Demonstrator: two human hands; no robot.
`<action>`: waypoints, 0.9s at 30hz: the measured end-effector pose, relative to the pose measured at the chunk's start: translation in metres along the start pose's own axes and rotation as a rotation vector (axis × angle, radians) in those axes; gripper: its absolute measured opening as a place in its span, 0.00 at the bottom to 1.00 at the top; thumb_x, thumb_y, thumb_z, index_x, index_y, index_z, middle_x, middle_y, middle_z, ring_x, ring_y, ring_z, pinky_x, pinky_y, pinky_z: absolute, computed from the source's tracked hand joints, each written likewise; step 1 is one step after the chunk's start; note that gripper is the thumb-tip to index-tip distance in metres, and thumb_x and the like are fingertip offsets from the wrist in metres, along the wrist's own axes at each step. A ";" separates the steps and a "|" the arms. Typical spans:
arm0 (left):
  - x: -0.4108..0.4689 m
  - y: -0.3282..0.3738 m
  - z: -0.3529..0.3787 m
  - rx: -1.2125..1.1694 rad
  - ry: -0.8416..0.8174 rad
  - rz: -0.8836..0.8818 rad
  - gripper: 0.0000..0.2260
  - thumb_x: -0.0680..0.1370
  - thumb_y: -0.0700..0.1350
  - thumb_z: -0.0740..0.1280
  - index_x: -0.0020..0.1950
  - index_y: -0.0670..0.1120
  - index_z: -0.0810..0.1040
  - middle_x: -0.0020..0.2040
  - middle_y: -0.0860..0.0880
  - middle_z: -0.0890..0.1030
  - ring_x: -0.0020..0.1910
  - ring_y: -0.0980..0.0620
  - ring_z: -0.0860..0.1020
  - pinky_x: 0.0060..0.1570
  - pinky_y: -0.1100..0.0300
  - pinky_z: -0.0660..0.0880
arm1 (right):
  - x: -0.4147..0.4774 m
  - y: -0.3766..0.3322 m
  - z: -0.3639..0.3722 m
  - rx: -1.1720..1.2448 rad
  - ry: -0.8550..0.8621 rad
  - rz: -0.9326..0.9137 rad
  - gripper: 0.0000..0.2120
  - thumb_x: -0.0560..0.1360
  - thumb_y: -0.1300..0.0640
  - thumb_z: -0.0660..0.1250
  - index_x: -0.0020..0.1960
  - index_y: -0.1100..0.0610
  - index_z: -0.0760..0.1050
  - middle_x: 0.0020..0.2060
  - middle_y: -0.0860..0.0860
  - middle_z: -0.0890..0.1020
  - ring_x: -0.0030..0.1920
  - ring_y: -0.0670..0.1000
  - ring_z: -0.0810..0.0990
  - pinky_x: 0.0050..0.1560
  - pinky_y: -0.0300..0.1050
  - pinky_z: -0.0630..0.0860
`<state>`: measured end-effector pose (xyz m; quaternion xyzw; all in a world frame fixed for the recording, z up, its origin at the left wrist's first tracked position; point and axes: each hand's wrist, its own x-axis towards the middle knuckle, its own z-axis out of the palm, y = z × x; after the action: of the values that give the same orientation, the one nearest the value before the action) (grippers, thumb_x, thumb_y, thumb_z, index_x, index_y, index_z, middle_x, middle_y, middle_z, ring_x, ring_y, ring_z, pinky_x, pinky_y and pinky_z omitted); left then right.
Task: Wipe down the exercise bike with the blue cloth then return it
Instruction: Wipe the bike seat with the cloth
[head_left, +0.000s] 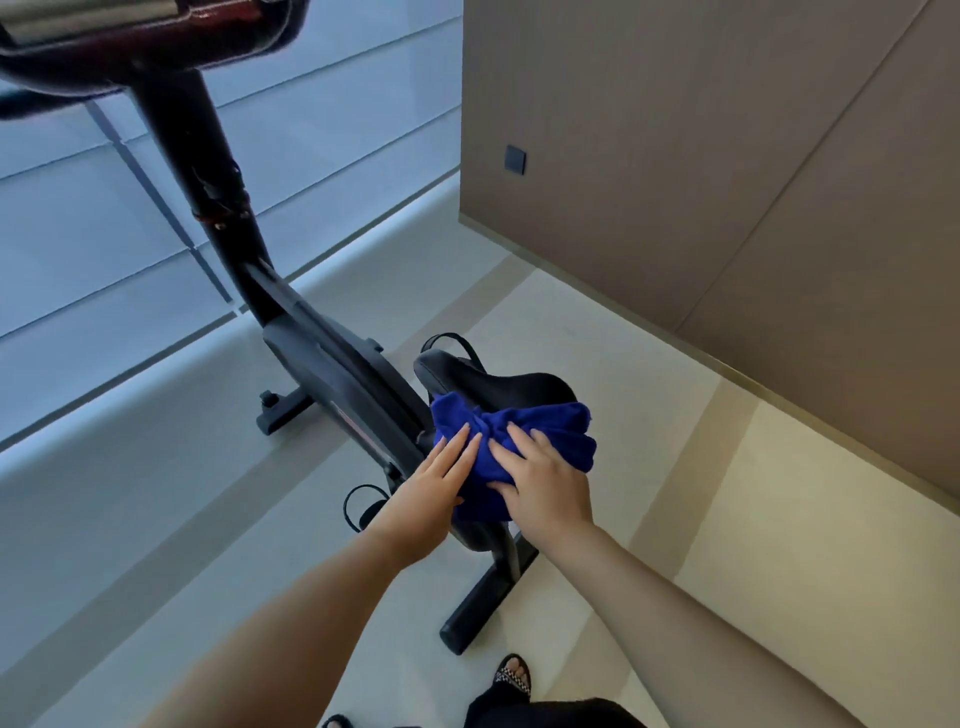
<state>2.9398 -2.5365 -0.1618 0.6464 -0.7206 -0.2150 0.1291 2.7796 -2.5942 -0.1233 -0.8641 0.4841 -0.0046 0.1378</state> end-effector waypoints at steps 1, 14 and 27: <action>-0.001 0.001 0.000 0.006 0.017 -0.008 0.40 0.77 0.36 0.61 0.70 0.60 0.34 0.73 0.59 0.39 0.76 0.48 0.46 0.73 0.55 0.54 | 0.000 0.000 0.001 -0.012 0.001 -0.014 0.22 0.79 0.47 0.59 0.72 0.47 0.62 0.74 0.49 0.61 0.73 0.54 0.58 0.56 0.51 0.75; 0.055 0.005 -0.036 0.137 0.008 -0.210 0.40 0.74 0.37 0.68 0.76 0.45 0.44 0.77 0.46 0.46 0.76 0.43 0.46 0.73 0.54 0.53 | 0.062 -0.012 -0.005 0.007 -0.051 0.060 0.22 0.81 0.52 0.55 0.74 0.49 0.57 0.75 0.51 0.57 0.75 0.56 0.50 0.72 0.60 0.51; 0.111 -0.039 -0.078 0.243 -0.174 -0.124 0.40 0.73 0.41 0.69 0.76 0.44 0.45 0.76 0.44 0.49 0.75 0.43 0.48 0.72 0.50 0.59 | 0.123 -0.030 0.000 0.023 0.003 0.187 0.21 0.80 0.50 0.55 0.73 0.47 0.57 0.71 0.51 0.64 0.72 0.55 0.59 0.71 0.63 0.49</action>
<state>2.9957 -2.6604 -0.1230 0.6795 -0.7084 -0.1889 -0.0265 2.8695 -2.6823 -0.1315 -0.8134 0.5628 0.0014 0.1470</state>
